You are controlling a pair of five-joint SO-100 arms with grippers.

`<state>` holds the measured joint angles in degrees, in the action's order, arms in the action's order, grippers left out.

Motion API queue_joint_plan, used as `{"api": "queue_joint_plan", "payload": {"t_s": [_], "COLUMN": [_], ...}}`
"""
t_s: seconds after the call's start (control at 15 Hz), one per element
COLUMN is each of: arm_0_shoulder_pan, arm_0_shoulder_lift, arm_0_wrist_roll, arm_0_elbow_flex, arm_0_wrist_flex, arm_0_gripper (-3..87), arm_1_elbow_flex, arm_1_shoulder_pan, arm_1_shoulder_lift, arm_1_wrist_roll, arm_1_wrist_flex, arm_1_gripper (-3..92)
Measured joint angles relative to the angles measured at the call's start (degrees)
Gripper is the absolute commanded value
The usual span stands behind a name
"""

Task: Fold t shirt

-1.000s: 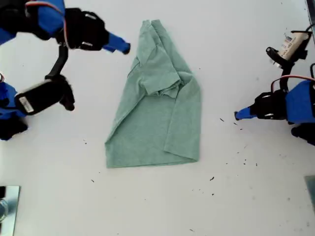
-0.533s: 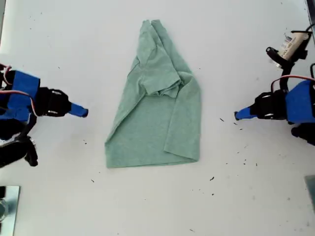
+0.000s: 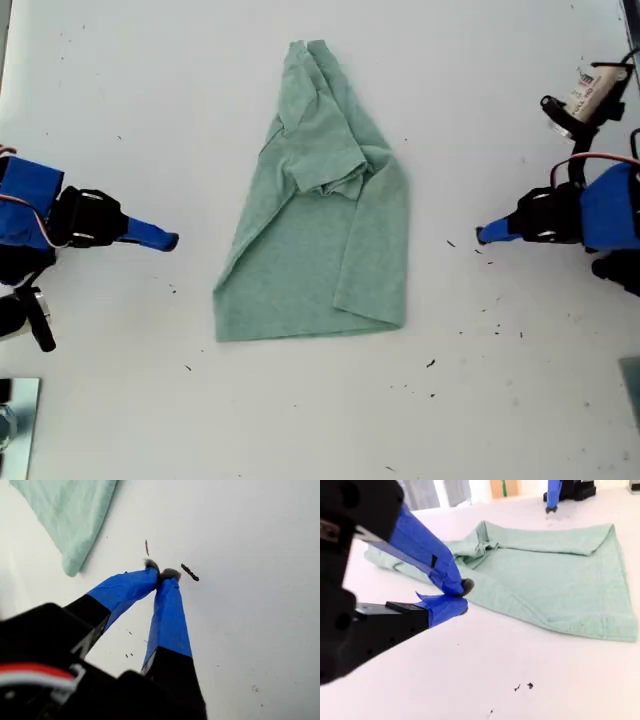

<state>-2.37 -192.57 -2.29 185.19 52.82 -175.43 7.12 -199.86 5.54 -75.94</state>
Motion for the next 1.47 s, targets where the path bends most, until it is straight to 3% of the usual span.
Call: {"api": "queue_joint_plan", "payload": {"t_s": [0.33,0.53,0.67,0.8,1.13,1.33,1.47], "arm_0_shoulder_pan": [1.0,7.0,6.8,6.7,11.6,11.6,11.6], "arm_0_shoulder_lift": [4.7,30.8,46.9,53.0,73.4,77.4,83.4], "arm_0_wrist_roll": [3.0,7.7,6.9,4.7,4.5,4.9,5.2], "arm_0_elbow_flex": [-5.1,-29.4,-46.1,-54.1,-75.8,-76.2,-74.0], "arm_0_wrist_flex": [0.6,9.8,15.1,16.8,23.6,23.9,19.8], "arm_0_gripper": [0.4,4.3,16.1,24.4,27.5,28.3,28.7], "arm_1_elbow_flex": [0.0,0.0,0.0,0.0,0.0,0.0,0.0], "arm_1_shoulder_pan": [0.1,1.1,1.6,1.6,1.6,1.6,1.6], "arm_1_shoulder_lift": [0.0,0.0,0.0,0.0,0.0,0.0,0.0], "arm_1_wrist_roll": [0.0,0.0,0.7,0.7,0.7,0.7,0.7], "arm_1_wrist_flex": [0.0,0.0,0.0,0.0,0.0,0.0,0.0], "arm_1_gripper": [2.5,2.5,2.5,2.5,2.5,2.5,2.5]}}
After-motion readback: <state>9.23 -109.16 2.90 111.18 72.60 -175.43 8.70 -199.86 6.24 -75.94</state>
